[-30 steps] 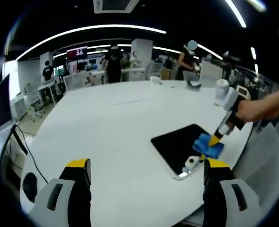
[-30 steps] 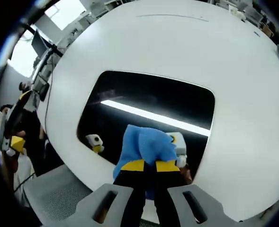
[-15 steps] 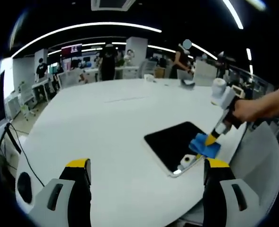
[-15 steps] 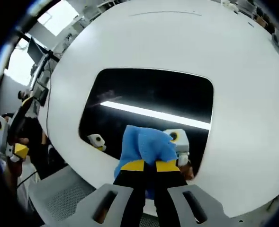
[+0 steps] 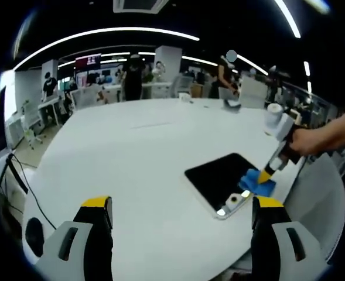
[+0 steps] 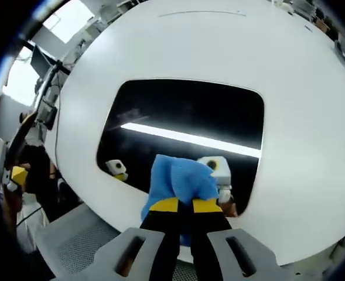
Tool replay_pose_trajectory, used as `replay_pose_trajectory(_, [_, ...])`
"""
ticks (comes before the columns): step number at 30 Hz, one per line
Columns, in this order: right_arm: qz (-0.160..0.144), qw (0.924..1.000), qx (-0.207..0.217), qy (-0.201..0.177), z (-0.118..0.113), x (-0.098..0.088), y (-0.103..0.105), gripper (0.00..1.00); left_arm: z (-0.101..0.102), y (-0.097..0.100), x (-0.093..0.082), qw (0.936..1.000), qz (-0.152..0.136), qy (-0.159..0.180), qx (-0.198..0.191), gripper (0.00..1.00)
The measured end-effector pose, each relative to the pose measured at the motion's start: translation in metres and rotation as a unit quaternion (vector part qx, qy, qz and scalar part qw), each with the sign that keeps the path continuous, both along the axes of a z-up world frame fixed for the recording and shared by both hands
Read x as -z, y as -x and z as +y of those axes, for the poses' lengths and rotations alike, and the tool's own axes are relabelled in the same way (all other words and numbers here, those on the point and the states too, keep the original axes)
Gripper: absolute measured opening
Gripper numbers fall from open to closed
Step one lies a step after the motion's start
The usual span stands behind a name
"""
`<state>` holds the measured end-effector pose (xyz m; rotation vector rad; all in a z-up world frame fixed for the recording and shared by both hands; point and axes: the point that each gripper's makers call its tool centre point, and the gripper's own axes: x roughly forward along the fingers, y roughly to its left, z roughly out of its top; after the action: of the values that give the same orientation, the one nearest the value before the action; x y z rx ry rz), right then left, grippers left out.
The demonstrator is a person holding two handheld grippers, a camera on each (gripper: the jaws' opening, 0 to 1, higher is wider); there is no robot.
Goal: Wipe the mirror surface with the cleaning cloth until all visible marks leave the cleaned area.
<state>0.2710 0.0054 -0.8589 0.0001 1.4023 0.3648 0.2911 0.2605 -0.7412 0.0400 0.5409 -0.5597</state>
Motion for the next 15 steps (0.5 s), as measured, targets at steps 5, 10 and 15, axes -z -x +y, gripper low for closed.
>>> replay_pose_trajectory(5, [-0.003, 1.0000, -0.003, -0.003, 0.001, -0.001, 0.006, 0.00, 0.002, -0.004, 0.002, 1.0000, -0.005, -0.002, 0.005, 1.00])
replay_pose_trajectory(10, [-0.001, 1.0000, -0.006, -0.001, 0.001, -0.001, 0.009, 0.00, 0.006, -0.003, 0.001, 1.0000, -0.004, 0.005, -0.008, 1.00])
replay_pose_trajectory(15, [-0.004, 0.9999, -0.010, 0.000, 0.001, -0.001, 0.015, 0.00, 0.007, 0.004, 0.005, 1.0000, -0.001, 0.001, -0.006, 1.00])
